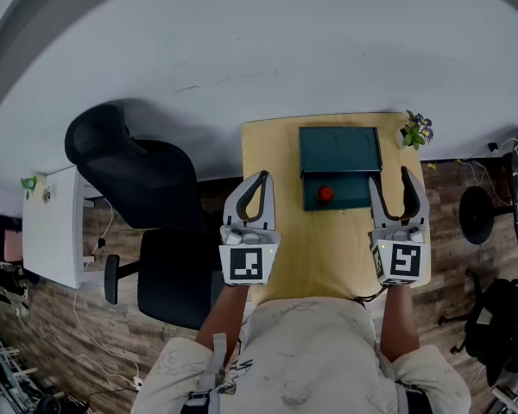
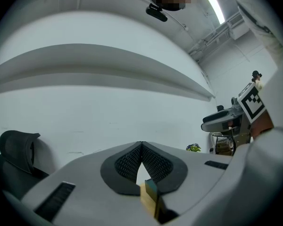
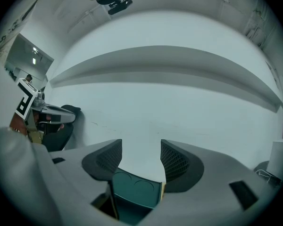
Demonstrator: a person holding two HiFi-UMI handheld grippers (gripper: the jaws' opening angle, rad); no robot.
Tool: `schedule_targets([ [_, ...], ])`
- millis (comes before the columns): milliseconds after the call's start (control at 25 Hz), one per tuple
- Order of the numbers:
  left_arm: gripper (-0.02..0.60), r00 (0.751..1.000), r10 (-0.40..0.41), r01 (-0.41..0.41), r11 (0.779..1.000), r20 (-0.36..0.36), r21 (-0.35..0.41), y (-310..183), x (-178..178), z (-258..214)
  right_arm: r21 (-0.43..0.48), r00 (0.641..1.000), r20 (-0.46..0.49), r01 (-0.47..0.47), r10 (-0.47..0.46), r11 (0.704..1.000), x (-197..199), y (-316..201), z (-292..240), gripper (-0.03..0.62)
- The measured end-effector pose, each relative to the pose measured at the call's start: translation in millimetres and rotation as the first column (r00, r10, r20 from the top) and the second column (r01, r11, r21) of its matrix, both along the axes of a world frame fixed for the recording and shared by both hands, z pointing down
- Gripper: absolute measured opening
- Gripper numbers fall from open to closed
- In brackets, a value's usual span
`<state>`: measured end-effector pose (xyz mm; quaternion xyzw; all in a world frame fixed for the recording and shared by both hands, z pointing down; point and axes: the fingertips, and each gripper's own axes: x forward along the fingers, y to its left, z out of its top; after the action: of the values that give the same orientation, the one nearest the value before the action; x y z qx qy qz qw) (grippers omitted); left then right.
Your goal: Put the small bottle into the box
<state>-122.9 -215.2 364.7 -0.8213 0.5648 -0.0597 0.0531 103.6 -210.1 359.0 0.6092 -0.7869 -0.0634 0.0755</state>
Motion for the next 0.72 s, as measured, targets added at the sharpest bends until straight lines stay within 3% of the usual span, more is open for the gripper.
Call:
schedule_targets([
  [280,0.008,1.0,0.001,-0.001,1.0,0.002,0.002,-0.6,-0.1,0.8,-0.002,1.0,-0.003,0.01,-0.01,1.0,-3.0,-0.2,0.3,0.253],
  [720,0.008,1.0,0.005,-0.005,1.0,0.003,0.013,-1.3,0.7,-2.5,0.014,1.0,-0.003,0.023,-0.023,1.0,-8.8,-0.6,-4.2,0.094],
])
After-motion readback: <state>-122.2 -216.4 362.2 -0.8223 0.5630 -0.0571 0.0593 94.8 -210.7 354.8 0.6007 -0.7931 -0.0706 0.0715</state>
